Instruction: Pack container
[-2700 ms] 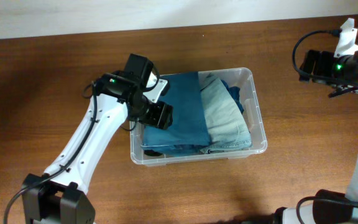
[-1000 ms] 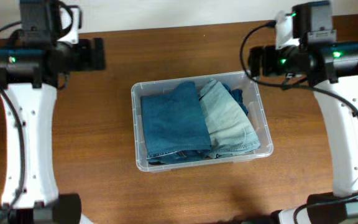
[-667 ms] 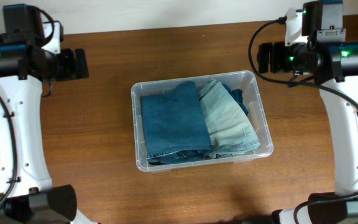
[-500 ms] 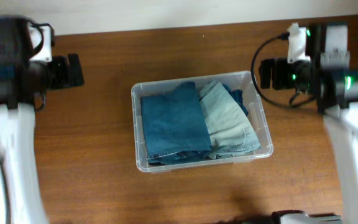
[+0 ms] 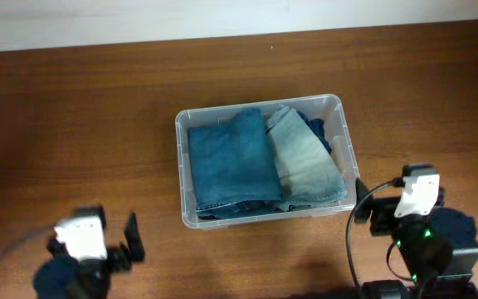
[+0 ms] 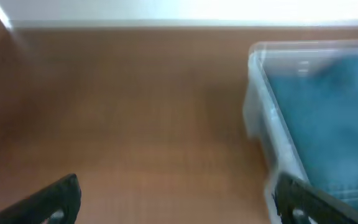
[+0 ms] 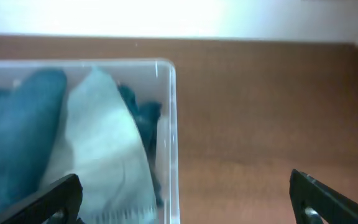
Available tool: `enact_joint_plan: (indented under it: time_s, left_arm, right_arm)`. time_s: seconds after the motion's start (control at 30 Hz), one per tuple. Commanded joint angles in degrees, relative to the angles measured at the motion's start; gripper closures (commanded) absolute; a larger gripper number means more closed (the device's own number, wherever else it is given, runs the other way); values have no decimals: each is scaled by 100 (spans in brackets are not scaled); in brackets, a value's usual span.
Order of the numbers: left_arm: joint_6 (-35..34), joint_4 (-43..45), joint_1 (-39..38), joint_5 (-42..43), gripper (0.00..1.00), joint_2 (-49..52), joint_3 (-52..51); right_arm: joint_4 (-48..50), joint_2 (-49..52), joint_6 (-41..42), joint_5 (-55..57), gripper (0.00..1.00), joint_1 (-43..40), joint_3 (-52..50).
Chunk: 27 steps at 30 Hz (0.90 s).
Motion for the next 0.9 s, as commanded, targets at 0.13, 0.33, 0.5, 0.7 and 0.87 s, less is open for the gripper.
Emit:
enact_joint_plan:
  time_s: [0.13,0.33,0.5,0.7,0.87]
  left_arm:
    - [85,-968,9,85,1,-651,-243]
    - [85,-968,9,85,1,-649,-243]
    - [85,-968,9,85,1,-651,-243]
    - [85,-968,9,85,0,-651,-243]
    - [85,-968,9,85,1,-651,-243]
  right_arm:
    - [-918,-114,4,111,1,-4,-103]
    - [-1344,-114,4,114,2,-4,-103]
    - [-1344,-122,4,111,2,-4,-105]
    - [-1327,-732,4,66,2,-9,-179]
    - [-402,-1958,2,-243,2,-9,-1126]
